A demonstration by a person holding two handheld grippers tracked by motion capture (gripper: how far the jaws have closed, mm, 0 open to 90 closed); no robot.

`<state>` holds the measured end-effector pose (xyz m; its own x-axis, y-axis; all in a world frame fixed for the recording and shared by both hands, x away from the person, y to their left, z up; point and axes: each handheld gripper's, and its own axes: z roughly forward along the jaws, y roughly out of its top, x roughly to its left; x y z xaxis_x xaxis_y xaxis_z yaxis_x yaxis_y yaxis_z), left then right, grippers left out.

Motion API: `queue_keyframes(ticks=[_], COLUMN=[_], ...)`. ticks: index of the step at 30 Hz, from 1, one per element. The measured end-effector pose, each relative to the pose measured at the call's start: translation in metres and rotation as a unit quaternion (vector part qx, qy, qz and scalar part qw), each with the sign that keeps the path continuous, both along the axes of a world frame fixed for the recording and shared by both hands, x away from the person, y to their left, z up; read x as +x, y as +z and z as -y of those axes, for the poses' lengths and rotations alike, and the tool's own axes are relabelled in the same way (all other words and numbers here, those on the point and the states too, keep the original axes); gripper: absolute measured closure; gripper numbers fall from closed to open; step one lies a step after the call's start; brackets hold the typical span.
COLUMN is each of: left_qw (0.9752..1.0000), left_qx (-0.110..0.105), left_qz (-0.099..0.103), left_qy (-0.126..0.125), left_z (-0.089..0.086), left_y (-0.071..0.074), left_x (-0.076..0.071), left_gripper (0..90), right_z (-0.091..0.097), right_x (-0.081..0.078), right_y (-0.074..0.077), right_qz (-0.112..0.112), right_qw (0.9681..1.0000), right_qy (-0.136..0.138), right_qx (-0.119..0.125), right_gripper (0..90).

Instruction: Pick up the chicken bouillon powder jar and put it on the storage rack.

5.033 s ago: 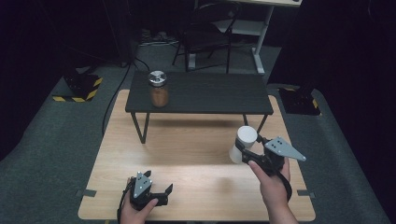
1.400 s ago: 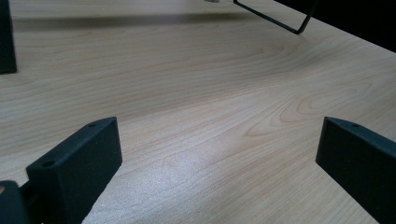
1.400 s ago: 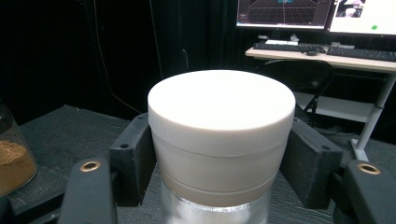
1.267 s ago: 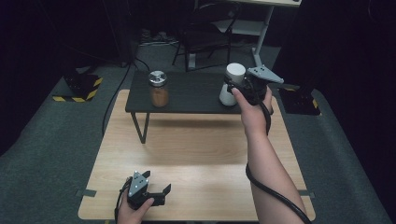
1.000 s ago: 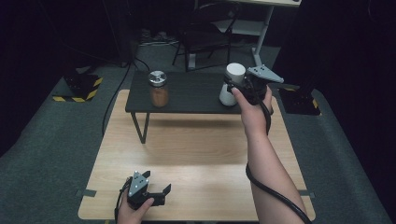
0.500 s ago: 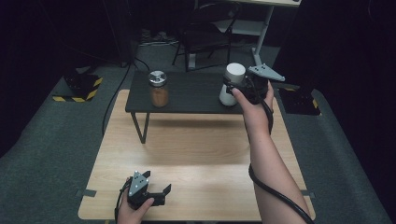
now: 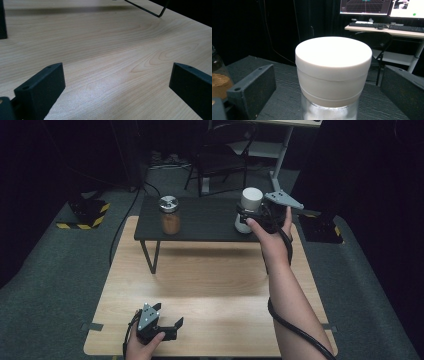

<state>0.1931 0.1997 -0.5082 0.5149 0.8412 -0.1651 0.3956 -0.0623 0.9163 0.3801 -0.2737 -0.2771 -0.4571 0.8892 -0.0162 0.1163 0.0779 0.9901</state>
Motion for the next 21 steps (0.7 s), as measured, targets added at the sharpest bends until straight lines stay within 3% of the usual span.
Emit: queue_keyframes(ticks=[8, 21], left_qw=[1.0000, 1.0000], left_qx=[0.001, 0.001], left_qz=[0.001, 0.001], left_qy=[-0.002, -0.004], left_z=[0.000, 0.001], left_y=[0.000, 0.000], left_x=[0.000, 0.001], left_gripper=[0.5, 0.5], right_z=[0.007, 0.014], right_x=[-0.007, -0.029], right_y=[-0.005, -0.013], right_qz=[0.006, 0.024], right_qw=[0.9999, 0.9995], right_qy=[0.007, 0.019], right_qx=[0.011, 0.006], right_gripper=[0.0, 0.0])
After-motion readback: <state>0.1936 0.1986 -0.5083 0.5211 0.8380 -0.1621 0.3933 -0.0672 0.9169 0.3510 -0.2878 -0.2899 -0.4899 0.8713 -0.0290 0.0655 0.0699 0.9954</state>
